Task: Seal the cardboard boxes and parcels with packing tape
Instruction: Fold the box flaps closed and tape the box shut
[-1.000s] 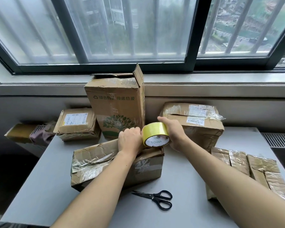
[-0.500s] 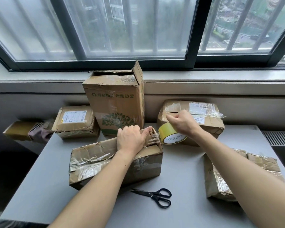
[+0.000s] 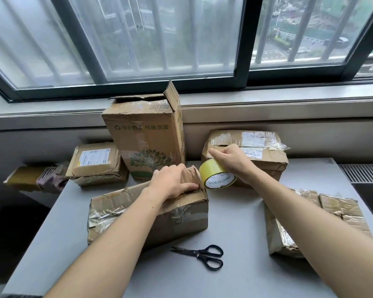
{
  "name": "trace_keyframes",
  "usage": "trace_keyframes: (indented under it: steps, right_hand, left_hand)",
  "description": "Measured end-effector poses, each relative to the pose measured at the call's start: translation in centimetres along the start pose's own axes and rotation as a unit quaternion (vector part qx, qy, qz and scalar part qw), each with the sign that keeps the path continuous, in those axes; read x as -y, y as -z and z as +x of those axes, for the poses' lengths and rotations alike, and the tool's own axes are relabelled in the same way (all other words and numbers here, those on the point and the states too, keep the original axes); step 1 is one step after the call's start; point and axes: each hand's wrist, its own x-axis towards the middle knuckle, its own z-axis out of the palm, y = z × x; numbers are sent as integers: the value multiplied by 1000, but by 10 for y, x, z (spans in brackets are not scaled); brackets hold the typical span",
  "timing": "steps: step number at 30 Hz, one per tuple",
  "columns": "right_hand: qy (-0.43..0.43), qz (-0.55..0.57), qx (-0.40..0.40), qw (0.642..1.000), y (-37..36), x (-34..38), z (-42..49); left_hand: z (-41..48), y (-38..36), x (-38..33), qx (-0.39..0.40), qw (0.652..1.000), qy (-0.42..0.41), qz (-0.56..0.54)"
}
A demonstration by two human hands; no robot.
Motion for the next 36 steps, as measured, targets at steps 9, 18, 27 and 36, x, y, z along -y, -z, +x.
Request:
trace_keyframes:
  steps: [9, 18, 27, 36]
  right_hand:
    - [-18, 34, -7, 999, 4, -33, -1]
    - [-46, -78, -13, 996, -29, -59, 0]
    - [-33, -172, 0, 985, -43, -51, 0]
    - [-37, 232, -14, 972, 12, -16, -3]
  left_hand:
    - [-9, 2, -6, -11, 1000, -7, 23]
    - [-5, -1, -11, 10, 999, 25, 38]
    - [-14, 5, -48, 109, 989, -25, 96]
    - [-37, 78, -28, 20, 992, -93, -82]
